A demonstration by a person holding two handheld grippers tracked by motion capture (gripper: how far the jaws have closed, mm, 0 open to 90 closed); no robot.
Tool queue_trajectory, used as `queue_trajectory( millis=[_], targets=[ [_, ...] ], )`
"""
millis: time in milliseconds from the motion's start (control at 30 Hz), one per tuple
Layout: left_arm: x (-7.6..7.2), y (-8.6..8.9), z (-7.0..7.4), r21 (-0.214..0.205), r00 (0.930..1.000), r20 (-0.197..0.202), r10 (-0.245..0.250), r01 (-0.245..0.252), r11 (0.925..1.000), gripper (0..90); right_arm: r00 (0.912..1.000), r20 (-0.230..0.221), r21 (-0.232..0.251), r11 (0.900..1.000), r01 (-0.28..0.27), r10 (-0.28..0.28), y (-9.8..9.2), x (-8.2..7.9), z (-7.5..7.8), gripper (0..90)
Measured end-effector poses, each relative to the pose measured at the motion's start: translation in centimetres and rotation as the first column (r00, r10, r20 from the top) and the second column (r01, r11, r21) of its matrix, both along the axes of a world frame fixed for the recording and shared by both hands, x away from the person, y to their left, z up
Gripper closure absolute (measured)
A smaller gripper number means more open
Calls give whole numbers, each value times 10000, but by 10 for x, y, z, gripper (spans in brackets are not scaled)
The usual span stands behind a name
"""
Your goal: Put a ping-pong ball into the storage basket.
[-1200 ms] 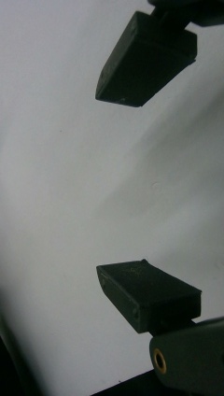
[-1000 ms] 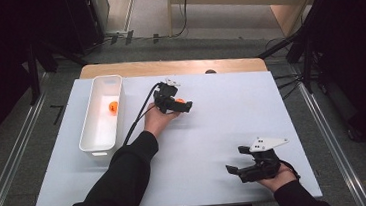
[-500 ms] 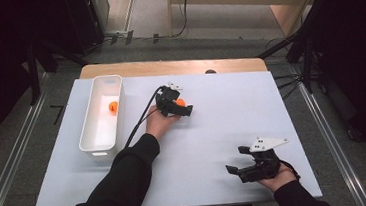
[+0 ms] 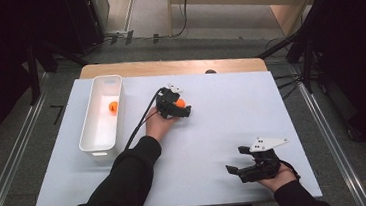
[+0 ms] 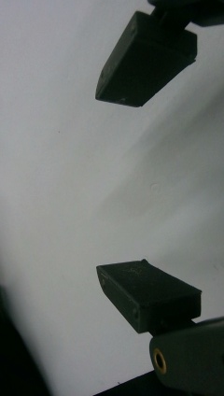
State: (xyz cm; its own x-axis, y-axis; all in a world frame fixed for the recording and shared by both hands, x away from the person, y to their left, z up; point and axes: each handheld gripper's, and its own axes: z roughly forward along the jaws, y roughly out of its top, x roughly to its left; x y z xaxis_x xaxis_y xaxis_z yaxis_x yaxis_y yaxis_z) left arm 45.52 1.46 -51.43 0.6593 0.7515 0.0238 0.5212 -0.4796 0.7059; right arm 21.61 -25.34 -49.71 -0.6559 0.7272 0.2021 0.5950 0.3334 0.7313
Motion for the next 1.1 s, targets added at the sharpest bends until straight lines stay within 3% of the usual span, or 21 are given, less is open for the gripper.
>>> queue_trajectory(
  millis=[133,300,433,767,1100],
  targets=[
    [-1,-1,0,116,9999,104,-19,18,9999,180,10000,9,-19,10000,-9,9,0,0,0,132],
    [-5,-1,0,61,9992,229,-314,313,9995,278,10000,12,-39,10000,-3,3,0,0,0,131],
    [-6,0,1,61,9992,239,-322,320,9995,311,10000,40,-65,10000,-39,39,0,1,0,131],
    [-12,0,2,8,9995,235,-187,187,9998,503,10000,39,-96,9999,-56,57,1,1,-1,131],
    [-11,0,5,70,9998,105,-187,186,9998,508,10000,1,-98,10000,-8,8,1,1,-1,131]
  ],
)
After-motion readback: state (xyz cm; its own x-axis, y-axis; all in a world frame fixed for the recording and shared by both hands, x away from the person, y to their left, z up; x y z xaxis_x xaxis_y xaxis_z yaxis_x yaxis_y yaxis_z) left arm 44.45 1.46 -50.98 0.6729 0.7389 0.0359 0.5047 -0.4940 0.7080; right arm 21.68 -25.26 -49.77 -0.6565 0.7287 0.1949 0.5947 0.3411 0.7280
